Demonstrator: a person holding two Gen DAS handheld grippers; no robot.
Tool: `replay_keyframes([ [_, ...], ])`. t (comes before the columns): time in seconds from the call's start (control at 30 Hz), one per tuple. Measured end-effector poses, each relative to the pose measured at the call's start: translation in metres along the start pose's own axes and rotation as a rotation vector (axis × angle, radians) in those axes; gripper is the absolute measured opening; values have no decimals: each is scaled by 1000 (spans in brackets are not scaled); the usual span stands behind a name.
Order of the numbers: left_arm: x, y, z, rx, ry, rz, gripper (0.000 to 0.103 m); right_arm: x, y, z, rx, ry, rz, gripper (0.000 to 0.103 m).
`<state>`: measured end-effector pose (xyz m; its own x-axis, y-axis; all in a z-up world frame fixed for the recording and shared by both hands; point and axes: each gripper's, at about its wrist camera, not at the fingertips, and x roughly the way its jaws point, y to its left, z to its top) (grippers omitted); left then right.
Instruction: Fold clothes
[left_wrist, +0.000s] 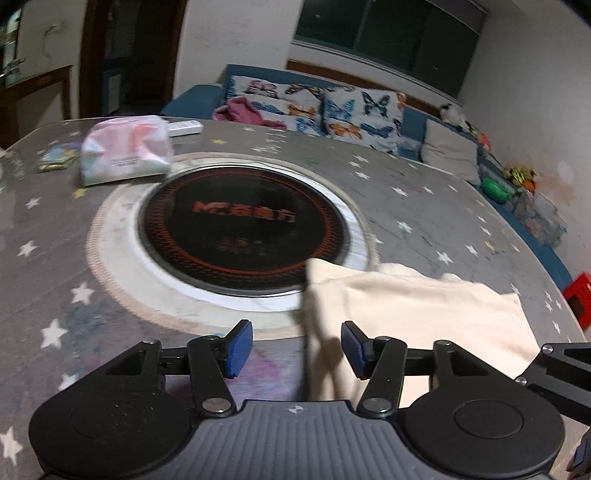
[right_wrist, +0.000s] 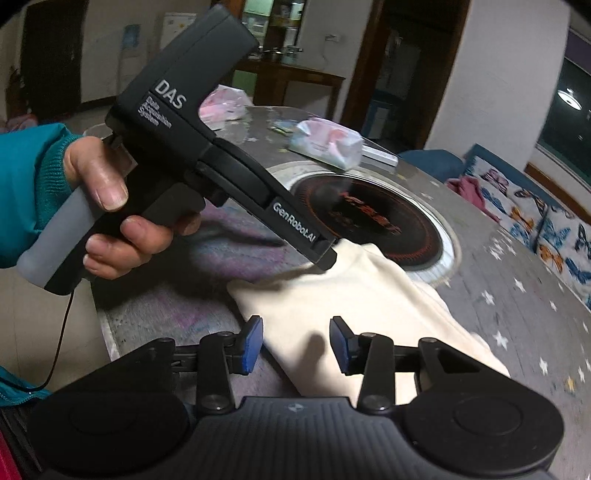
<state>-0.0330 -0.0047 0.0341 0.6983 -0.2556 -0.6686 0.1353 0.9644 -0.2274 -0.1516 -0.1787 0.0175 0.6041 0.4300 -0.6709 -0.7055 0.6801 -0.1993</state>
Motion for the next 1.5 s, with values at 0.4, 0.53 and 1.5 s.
replay_keyframes([
  [0.4, -12, 24, -6, -89, -6, 5, 61, 24, 22, 10, -95, 5, 17, 40],
  [0.53, -10, 20, -10, -112, 13, -31, 61, 33, 28, 8, -133, 15, -1, 37],
  [1.5, 28, 5, -14, -436, 108, -236, 17, -26, -23, -2, 204, -144, 49, 22],
])
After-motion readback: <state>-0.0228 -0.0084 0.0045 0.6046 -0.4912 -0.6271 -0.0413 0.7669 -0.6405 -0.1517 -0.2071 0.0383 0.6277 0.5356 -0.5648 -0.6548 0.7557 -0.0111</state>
